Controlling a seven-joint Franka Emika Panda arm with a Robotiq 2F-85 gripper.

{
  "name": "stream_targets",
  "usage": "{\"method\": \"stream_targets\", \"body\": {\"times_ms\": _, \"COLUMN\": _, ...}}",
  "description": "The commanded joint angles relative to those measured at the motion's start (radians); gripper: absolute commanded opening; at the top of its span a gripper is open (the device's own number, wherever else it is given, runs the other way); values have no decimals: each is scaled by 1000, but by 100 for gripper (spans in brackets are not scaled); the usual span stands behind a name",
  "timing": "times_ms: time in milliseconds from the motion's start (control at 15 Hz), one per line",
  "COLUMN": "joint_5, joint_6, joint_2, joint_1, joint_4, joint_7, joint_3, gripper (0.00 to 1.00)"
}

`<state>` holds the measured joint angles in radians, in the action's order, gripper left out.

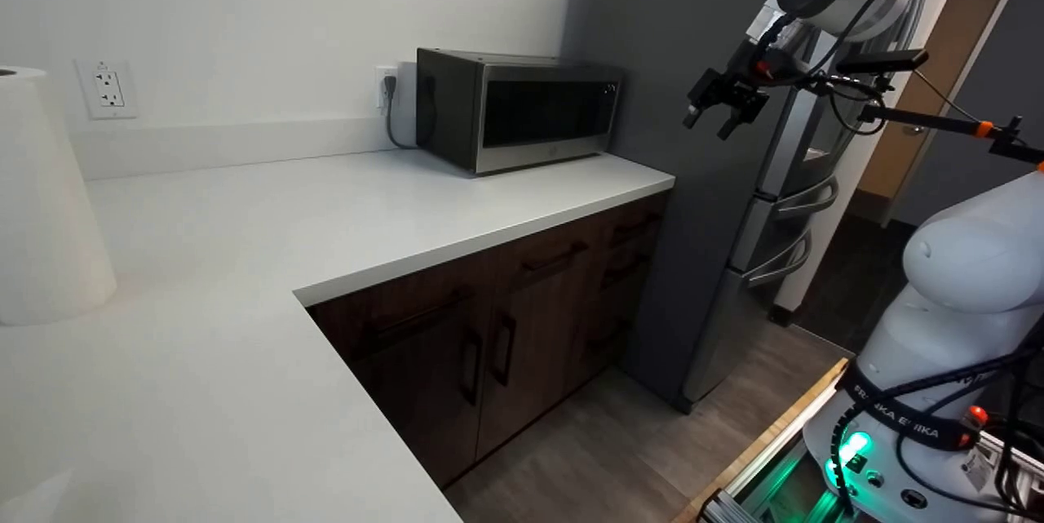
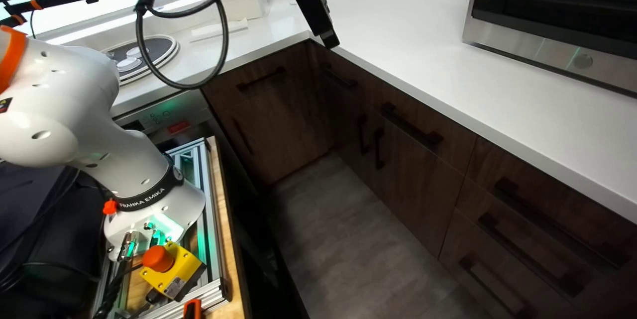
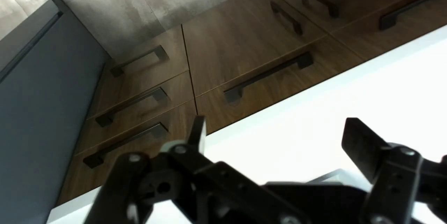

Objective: Pull open the drawer

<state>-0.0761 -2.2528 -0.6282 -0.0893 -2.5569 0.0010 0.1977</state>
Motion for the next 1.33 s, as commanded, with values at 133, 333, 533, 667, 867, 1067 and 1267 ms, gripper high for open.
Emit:
{"method": "stream_targets", "body": {"times_ms": 133, "joint_5": -88, "joint_6": -383, "joint_2": 333, "joint_1": -29, "joint_4": -7, "joint_7": 252, "joint_3": -85, "gripper": 100}}
{"method": "stream_targets", "body": {"times_ms": 333, "joint_5": -148, "joint_6": -556, "joint_2": 540, "joint_1": -11, "joint_4": 38, "joint_7": 387, "joint_3": -115, "gripper": 100}}
{"method": "stream_targets", "body": {"times_ms": 533, "joint_5": -294, "joint_6": -687, "joint_2": 740, "joint_1": 31, "joint_4": 97, "joint_7": 453, "joint_3": -132, "gripper": 100}}
{"method": "stream_targets", "body": {"times_ms": 667, "joint_5": -223, "joint_6": -651, "joint_2": 653, "joint_1": 18, "joint_4": 47, "joint_7": 408, "joint_3": -125, "gripper": 100}}
{"method": "stream_targets", "body": {"times_ms": 867, "joint_5": -222, "joint_6": -653, "joint_2": 651, "joint_1": 16, "joint_4": 54, "joint_7": 405, "joint_3": -124, "gripper": 100}}
{"method": "stream_targets", "body": {"times_ms": 1067, "joint_5": -223, "joint_6": -654, "joint_2": 628, "joint_1": 14, "joint_4": 51, "joint_7": 405, "joint_3": -124, "gripper": 100}}
{"method": "stream_targets", "body": {"times_ms": 1267, "joint_5": -381, "joint_6": -696, "joint_2": 677, "joint_1": 31, "joint_4": 70, "joint_7": 291, "joint_3": -143, "gripper": 100}}
